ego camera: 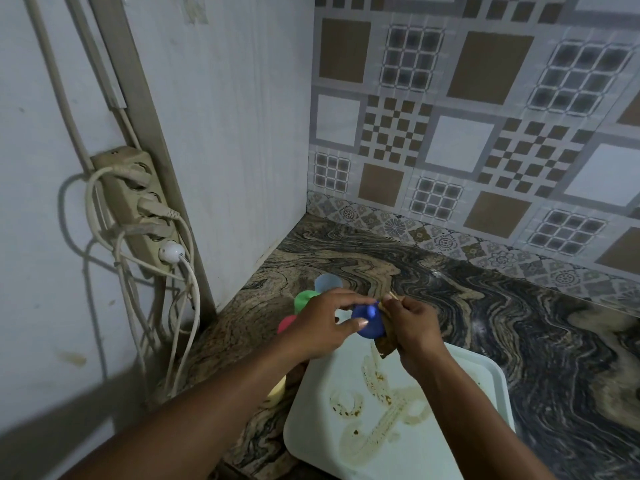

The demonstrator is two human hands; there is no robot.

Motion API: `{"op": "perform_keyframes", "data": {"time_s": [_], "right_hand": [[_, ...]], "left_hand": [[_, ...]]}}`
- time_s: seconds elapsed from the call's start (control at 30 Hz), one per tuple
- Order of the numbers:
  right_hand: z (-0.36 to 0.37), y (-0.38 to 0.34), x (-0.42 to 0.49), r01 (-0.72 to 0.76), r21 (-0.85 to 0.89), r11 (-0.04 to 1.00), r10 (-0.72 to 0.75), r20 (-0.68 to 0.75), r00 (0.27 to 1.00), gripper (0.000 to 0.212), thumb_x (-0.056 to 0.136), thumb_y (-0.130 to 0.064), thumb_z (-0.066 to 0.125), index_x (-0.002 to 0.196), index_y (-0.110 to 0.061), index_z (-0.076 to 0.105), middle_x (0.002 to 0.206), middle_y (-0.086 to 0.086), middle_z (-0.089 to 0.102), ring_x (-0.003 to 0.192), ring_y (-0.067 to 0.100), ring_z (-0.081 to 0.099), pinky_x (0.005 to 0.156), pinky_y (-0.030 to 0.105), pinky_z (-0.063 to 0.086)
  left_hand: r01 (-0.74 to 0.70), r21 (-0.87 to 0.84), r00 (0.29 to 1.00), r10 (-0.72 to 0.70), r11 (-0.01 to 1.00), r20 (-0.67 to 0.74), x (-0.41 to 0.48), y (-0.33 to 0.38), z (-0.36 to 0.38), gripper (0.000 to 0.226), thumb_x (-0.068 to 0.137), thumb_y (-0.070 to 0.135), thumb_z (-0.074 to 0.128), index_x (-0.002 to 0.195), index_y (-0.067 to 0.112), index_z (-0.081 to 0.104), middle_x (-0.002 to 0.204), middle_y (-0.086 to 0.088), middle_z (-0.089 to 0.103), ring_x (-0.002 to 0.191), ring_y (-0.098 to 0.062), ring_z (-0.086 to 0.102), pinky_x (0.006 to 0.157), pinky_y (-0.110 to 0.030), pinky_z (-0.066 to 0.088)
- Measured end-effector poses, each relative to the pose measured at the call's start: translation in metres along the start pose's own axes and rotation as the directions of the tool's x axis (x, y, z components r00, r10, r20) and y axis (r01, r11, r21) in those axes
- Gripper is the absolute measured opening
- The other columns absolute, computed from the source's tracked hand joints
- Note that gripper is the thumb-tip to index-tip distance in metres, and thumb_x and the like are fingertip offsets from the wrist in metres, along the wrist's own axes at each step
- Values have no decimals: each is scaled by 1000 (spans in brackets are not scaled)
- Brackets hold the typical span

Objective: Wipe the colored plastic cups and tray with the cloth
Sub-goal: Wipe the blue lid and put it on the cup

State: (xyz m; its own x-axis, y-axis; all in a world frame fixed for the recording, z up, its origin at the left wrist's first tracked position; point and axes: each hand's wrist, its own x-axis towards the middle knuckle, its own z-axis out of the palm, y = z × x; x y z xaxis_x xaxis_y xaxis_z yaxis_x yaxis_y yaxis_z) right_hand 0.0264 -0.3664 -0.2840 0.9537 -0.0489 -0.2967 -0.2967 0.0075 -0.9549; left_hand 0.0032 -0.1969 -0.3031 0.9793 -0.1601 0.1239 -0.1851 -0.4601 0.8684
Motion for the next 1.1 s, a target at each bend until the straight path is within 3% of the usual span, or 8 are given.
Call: {"op": "perform_keyframes", "data": {"time_s": [0.13, 0.23, 0.37, 0.43, 0.53, 0.7, 0.93, 1.1], "right_hand": [[2, -2, 6, -157, 126, 980, 157, 12, 987, 29, 105, -15, 50, 94, 7, 65, 75, 29, 59, 47, 35, 48, 42, 35, 44], [1, 4, 12, -142, 226, 964, 152, -25, 988, 34, 105, -10, 41, 102, 7, 70, 100, 36, 68, 70, 38, 58, 65, 44, 53], [10, 11, 3, 1, 125, 992, -10, 70, 998, 26, 104, -8, 46, 109, 1, 70, 90, 38, 64, 67, 43, 61, 73, 52, 53], [12, 15, 0, 25, 59, 998, -32, 122, 992, 22, 102, -13, 53, 104, -4, 73, 94, 38, 69, 80, 57, 67, 81, 68, 55], [5, 22, 10, -2, 11, 1000, 2, 53, 999, 26, 101, -12, 52, 94, -7, 76, 92, 38, 70, 87, 65, 62, 79, 79, 47], [-8, 25, 26, -90, -4, 996, 90, -37, 995, 27, 95, -3, 50, 93, -5, 77, 90, 34, 72, 74, 46, 66, 82, 73, 49], [1, 36, 41, -129, -31, 991, 129, -12, 992, 24, 98, -7, 52, 101, 0, 74, 78, 26, 72, 73, 42, 65, 78, 66, 54], [0, 33, 41, -152, -45, 987, 153, 6, 988, 37, 99, -3, 49, 77, -8, 79, 77, 25, 73, 69, 39, 65, 67, 49, 53]], "left_hand": [[-14, -26, 998, 12, 1000, -62, 6, 0, 0, 29, 87, 19, 77, 116, 23, 75, 116, 7, 70, 109, -2, 63, 94, -23, 52], [-10, -95, 985, -7, 995, -173, 11, -8, 0, 23, 84, 21, 81, 106, 19, 78, 108, 5, 74, 99, -2, 68, 89, -26, 56], [-26, -21, 959, 20, 999, -283, 19, -16, 4, 18, 86, 25, 78, 102, 16, 76, 105, 5, 74, 95, -1, 67, 83, -16, 53], [-15, -6, 955, 13, 1000, -297, 24, -19, 2, 14, 89, 27, 75, 98, 15, 73, 99, 5, 74, 92, 0, 66, 78, -13, 51], [34, 25, 940, -23, 999, -340, 35, -34, -7, 16, 88, 33, 74, 90, 18, 69, 93, 5, 73, 86, -5, 68, 76, -26, 55], [152, 116, 903, -90, 982, -420, 63, -63, -29, 21, 84, 35, 74, 88, 16, 66, 88, -1, 70, 81, -22, 66, 74, -43, 55], [218, 213, 927, -134, 952, -351, 93, -87, -29, 19, 84, 30, 78, 87, 14, 67, 84, -5, 69, 79, -25, 64, 70, -37, 52], [245, 288, 945, -161, 926, -286, 101, -99, -16, 19, 84, 30, 78, 84, 18, 63, 82, -1, 64, 82, -27, 62, 70, -35, 49]]}}
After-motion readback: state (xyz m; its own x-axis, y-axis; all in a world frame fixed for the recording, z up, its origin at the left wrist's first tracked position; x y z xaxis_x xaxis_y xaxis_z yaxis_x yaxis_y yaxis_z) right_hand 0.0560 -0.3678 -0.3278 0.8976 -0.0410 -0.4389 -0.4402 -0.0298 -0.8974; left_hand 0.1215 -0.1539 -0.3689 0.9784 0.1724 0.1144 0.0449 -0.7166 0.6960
